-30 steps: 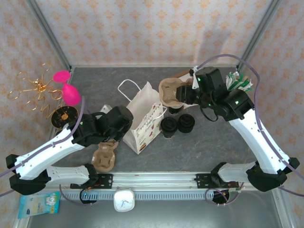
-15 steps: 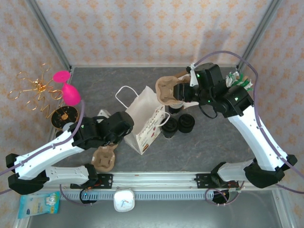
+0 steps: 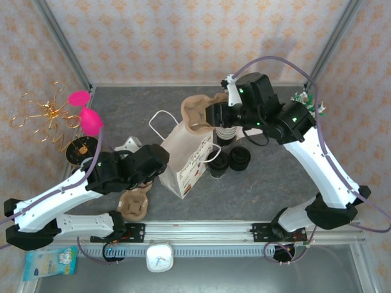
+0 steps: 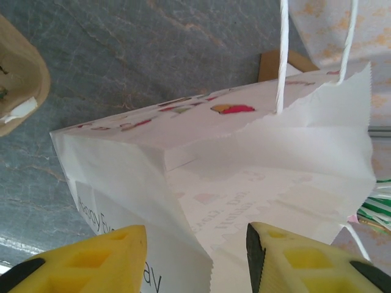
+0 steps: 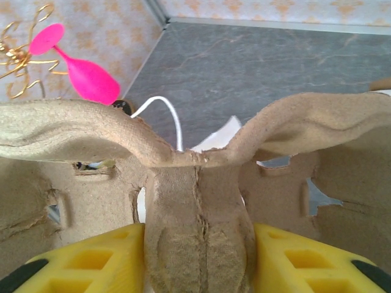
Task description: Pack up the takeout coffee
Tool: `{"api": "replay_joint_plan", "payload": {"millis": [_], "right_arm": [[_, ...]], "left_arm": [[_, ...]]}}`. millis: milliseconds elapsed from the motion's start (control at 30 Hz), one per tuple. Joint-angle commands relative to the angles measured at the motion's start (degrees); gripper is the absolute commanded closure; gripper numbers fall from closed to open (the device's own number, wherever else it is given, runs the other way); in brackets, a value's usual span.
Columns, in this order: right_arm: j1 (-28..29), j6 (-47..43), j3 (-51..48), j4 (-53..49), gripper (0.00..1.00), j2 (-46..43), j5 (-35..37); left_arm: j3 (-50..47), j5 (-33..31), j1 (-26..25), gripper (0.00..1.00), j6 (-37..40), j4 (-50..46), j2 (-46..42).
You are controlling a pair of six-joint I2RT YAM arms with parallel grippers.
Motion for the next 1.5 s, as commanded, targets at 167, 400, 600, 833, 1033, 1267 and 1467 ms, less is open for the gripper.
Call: {"api": "replay_joint_plan", "payload": {"millis": [167,400,600,833,1033,1267,1467], "right_arm": [[7.37,0.5,7.99,-3.66,0.55,8.43,-0.28],[8.35,1.4,8.36,-3.65,0.55,12.21,-3.27],[8.52,1.02,8.4,-4.34,0.56,13.81,-3.42],[8.55,0.34,9.96,-6.83,0.56,15.95,-1.23],[8.52,0.49,8.11,-8.11,0.57,15.6,1.85],[8.46,0.33,6.8,-8.5,0.57,14.88,4.35],[8.51,0.53,6.84,-7.74,0.57,15.08,4.61]], "left_arm": [[-1.19,-5.04,0.96,0.49,8.07,1.19,-3.18],[-9.15,0.68,6.24,0.49,11.41,11.68,-7.83],[-8.56,1.1,8.46,0.5,14.59,13.74,-7.34],[-11.62,3.88,9.91,0.53,14.81,17.02,-7.41],[-14.79,4.37,11.18,0.57,14.63,17.07,-8.37],[-14.48,3.57,11.97,0.7,15.22,15.36,-8.31],[-12.19,2.77,12.04,0.71,16.82,14.91,-8.23]]}}
